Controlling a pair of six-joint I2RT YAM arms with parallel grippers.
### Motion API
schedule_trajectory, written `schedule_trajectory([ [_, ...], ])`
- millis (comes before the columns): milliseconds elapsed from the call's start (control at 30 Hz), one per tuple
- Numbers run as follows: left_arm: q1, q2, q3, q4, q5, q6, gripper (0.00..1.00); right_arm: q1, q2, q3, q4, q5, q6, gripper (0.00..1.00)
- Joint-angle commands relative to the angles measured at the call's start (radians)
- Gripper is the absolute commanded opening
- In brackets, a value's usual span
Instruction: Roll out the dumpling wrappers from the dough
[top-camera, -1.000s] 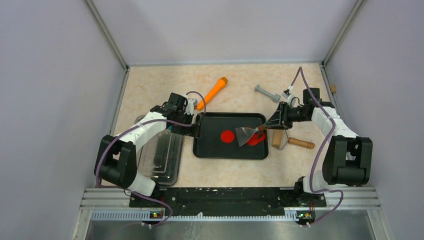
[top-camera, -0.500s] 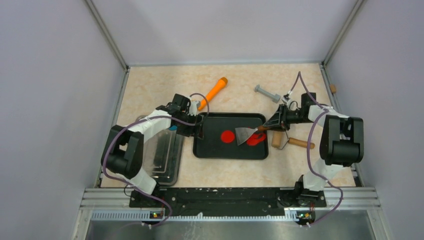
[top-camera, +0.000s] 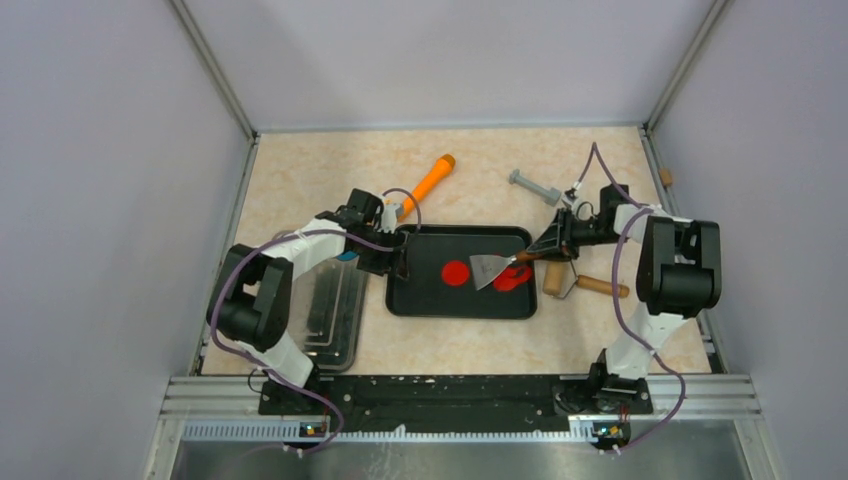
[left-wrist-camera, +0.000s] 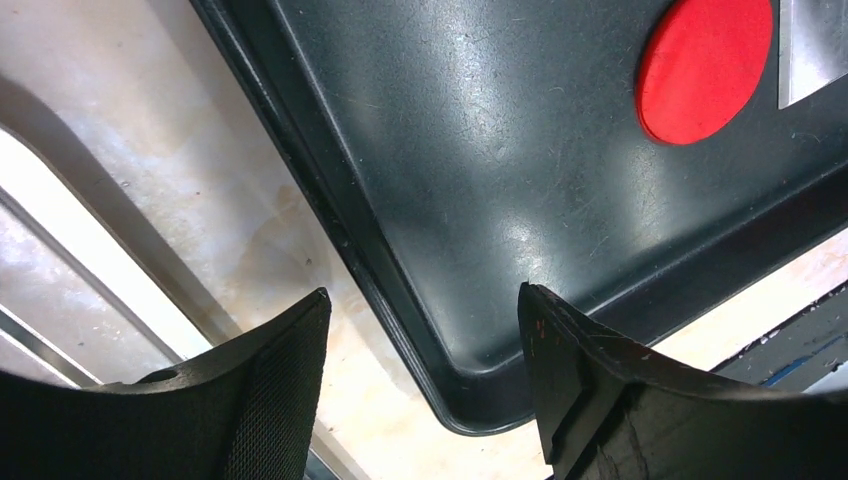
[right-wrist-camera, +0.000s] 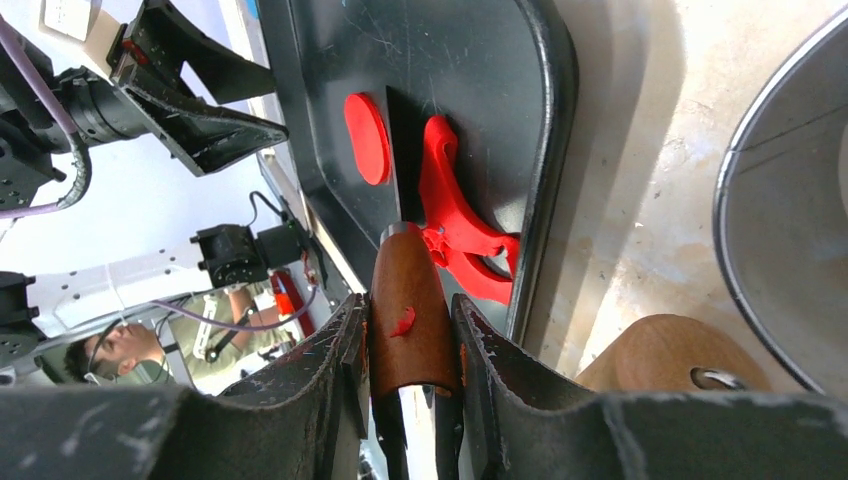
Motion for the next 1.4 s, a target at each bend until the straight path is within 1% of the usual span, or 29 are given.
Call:
schedule_trajectory([
  [0, 0.005, 0.029, -0.001, 0.033, 0.039, -0.006, 0.71, -0.007, 0.048, 0.022, -0.012, 0.072, -0.090, 0.00],
  [633, 0.004, 0.040, -0.012, 0.059, 0.075, -0.002, 0.70, -0.004, 0.129, 0.040, 0.022, 0.094, -0.104, 0.00],
  [967, 0.004, 0.035, -0.016, 0.064, 0.081, -0.001, 0.71, 0.037, 0.143, 0.025, 0.056, 0.097, -0.097, 0.00],
  [1367, 0.004, 0.037, -0.017, 0.066, 0.085, -0.001, 0.71, 0.055, 0.163, 0.028, 0.090, 0.082, -0.082, 0.00],
])
